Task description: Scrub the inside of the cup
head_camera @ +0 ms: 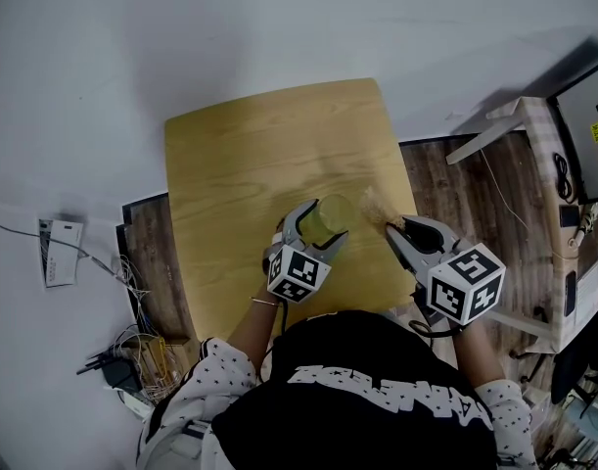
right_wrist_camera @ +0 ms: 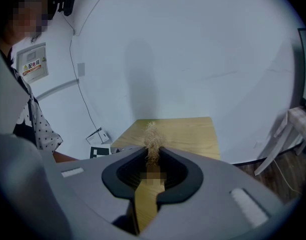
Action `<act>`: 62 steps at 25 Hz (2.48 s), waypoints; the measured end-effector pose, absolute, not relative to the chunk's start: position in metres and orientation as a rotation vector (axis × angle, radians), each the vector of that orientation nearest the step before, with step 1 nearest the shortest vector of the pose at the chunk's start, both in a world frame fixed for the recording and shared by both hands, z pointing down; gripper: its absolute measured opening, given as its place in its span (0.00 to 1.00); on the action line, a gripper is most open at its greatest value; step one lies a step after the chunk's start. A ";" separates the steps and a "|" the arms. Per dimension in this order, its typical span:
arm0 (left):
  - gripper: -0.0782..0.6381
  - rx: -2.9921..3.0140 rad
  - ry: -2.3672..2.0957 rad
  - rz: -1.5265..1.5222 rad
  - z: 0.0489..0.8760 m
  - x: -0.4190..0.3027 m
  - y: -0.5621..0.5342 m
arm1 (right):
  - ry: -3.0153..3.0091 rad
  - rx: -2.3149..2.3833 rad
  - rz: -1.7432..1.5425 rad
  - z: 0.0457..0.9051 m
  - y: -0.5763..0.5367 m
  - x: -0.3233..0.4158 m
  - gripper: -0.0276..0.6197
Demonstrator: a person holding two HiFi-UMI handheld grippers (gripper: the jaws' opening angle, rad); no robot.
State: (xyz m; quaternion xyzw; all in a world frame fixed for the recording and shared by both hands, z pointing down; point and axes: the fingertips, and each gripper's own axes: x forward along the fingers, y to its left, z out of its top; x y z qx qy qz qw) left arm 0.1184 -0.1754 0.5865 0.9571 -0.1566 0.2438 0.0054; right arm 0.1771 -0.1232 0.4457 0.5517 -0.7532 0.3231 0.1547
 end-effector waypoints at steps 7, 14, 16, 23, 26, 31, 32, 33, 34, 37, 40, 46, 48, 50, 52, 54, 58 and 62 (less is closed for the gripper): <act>0.61 2.964 -0.489 0.714 0.591 0.116 -0.175 | -2.153 1.591 0.937 0.447 -0.124 0.177 0.17; 0.61 2.930 -0.550 0.706 0.595 0.111 -0.178 | -2.158 1.607 0.961 0.447 -0.124 0.177 0.17; 0.61 2.937 -0.553 0.718 0.595 0.112 -0.178 | -2.159 1.612 0.969 0.448 -0.123 0.178 0.17; 0.62 2.920 -0.581 0.760 0.601 0.108 -0.179 | -2.166 1.605 0.968 0.448 -0.123 0.176 0.17; 0.62 2.909 -0.595 0.759 0.601 0.106 -0.180 | -2.166 1.606 0.963 0.447 -0.123 0.176 0.17; 0.62 2.893 -0.611 0.765 0.605 0.103 -0.181 | -2.174 1.597 0.971 0.447 -0.123 0.174 0.17; 0.62 2.893 -0.613 0.775 0.606 0.103 -0.180 | -2.177 1.595 0.972 0.447 -0.123 0.174 0.17; 0.63 2.896 -0.612 0.783 0.607 0.102 -0.180 | -2.179 1.594 0.971 0.446 -0.123 0.174 0.17; 0.63 2.897 -0.609 0.785 0.607 0.102 -0.179 | -2.180 1.593 0.970 0.446 -0.123 0.174 0.17; 0.64 2.876 -0.621 0.761 0.608 0.099 -0.178 | -2.183 1.592 0.972 0.445 -0.123 0.174 0.17; 0.64 2.839 -0.660 0.733 0.607 0.092 -0.179 | -2.192 1.591 0.972 0.445 -0.123 0.173 0.17; 0.64 2.816 -0.753 0.675 0.597 0.081 -0.178 | -2.233 1.570 0.959 0.441 -0.122 0.167 0.17; 0.63 2.817 -0.792 0.669 0.593 0.075 -0.178 | -2.250 1.560 0.950 0.439 -0.122 0.166 0.17; 0.60 2.813 -0.821 0.676 0.591 0.069 -0.176 | -2.265 1.552 0.949 0.438 -0.122 0.164 0.17; 0.59 2.805 -0.846 0.687 0.589 0.061 -0.174 | -2.282 1.544 0.950 0.437 -0.123 0.162 0.17; 0.59 2.817 -0.869 0.704 0.585 0.055 -0.171 | -2.298 1.535 0.946 0.435 -0.124 0.160 0.17; 0.53 2.814 -0.967 0.650 0.567 0.044 -0.168 | -2.329 1.530 0.938 0.434 -0.125 0.159 0.17; 0.37 2.792 -1.123 0.556 0.538 0.028 -0.173 | -2.366 1.541 0.942 0.433 -0.129 0.160 0.17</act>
